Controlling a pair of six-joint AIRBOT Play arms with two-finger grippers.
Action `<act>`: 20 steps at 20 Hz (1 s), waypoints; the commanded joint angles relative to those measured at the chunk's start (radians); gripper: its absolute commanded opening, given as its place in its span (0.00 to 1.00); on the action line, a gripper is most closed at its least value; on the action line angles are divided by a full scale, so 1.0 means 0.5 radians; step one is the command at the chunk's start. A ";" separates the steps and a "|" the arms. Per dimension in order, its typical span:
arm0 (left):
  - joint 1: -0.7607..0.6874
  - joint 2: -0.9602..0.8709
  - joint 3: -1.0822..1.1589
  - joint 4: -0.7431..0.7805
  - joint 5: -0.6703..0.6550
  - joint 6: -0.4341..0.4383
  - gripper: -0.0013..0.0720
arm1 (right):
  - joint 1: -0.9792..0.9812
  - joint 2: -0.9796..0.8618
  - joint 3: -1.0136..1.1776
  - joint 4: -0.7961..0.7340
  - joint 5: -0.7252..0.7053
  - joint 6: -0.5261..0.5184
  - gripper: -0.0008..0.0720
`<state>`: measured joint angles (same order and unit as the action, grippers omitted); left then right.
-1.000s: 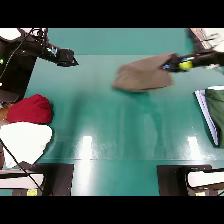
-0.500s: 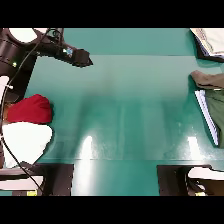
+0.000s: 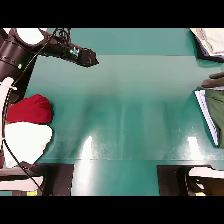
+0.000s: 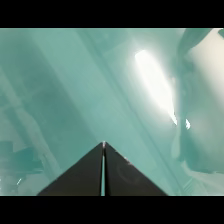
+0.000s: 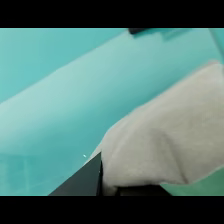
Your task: Fold the shirts.
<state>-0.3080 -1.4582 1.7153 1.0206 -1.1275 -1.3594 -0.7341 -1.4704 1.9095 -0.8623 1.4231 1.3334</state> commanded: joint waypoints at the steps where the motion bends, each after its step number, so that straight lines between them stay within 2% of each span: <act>1: -0.004 -0.001 -0.001 0.043 0.008 0.013 0.06 | -0.095 0.166 -0.128 -0.114 0.087 0.027 0.03; 5: -0.004 -0.001 -0.001 0.073 0.009 0.018 0.06 | -0.301 0.482 -0.618 -0.188 0.108 0.027 0.03; 10: -0.004 -0.001 -0.001 0.075 0.008 0.066 0.06 | -0.459 0.793 -1.110 -0.811 0.158 0.027 0.05; 12: -0.004 -0.001 -0.001 0.075 -0.002 0.066 0.06 | -0.485 0.865 -1.258 -1.051 0.166 0.043 0.49; 13: -0.004 -0.001 -0.001 0.075 -0.001 0.066 0.06 | -0.503 0.889 -1.323 -1.147 0.184 0.050 0.65; 14: -0.004 -0.001 -0.001 0.075 -0.002 0.066 0.06 | -0.520 0.898 -1.366 -1.212 0.205 0.063 0.73; 16: -0.004 -0.001 -0.001 0.076 -0.002 0.067 0.06 | -0.545 0.897 -1.386 -1.167 0.241 0.164 0.73; 20: -0.004 -0.001 -0.001 0.074 -0.002 0.065 0.06 | -0.247 0.896 -1.301 -0.604 0.202 0.196 0.73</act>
<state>-0.3096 -1.4582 1.7153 1.0573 -1.1286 -1.3266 -0.9424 -1.0290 1.2518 -1.3128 1.5288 1.4078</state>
